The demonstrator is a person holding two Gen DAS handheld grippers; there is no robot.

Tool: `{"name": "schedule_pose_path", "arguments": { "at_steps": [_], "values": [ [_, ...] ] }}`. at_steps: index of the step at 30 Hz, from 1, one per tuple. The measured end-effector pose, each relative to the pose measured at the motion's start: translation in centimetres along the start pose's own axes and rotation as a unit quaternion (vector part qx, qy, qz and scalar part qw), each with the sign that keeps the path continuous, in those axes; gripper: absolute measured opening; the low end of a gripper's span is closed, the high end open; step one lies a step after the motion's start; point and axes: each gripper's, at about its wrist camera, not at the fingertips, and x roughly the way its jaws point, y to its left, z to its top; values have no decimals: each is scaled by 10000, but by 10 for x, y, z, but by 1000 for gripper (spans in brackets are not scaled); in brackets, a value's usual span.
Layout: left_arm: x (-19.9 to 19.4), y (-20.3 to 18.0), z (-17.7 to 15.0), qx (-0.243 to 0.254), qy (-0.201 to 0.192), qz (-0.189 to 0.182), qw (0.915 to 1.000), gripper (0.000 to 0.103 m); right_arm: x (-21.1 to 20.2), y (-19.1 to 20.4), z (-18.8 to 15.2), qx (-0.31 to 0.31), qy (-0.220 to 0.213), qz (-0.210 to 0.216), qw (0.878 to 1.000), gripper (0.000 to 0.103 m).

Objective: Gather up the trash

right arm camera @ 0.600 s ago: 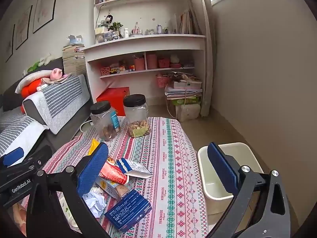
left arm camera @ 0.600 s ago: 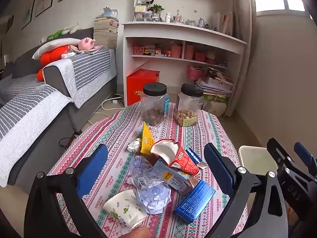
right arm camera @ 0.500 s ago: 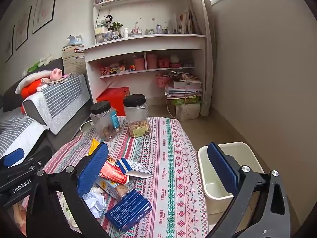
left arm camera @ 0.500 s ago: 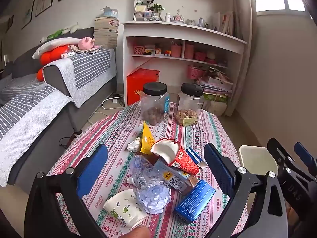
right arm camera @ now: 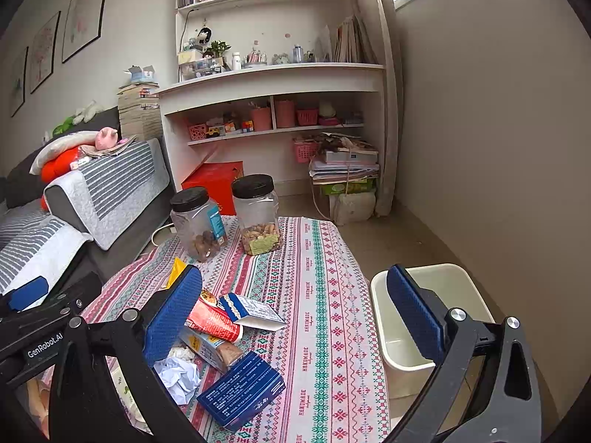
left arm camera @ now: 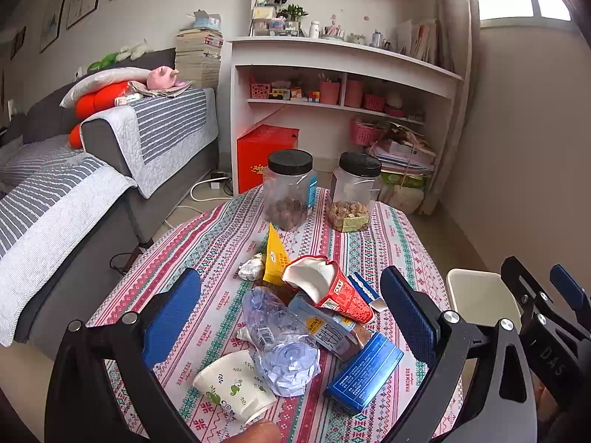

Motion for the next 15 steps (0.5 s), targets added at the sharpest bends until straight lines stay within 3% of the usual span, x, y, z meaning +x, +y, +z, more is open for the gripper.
{"name": "schedule_pose_path", "arguments": {
  "at_steps": [15],
  "values": [
    [4, 3, -6, 13, 27, 41, 10000, 95, 2, 4, -2, -18, 20, -1, 10000, 96]
  ]
}}
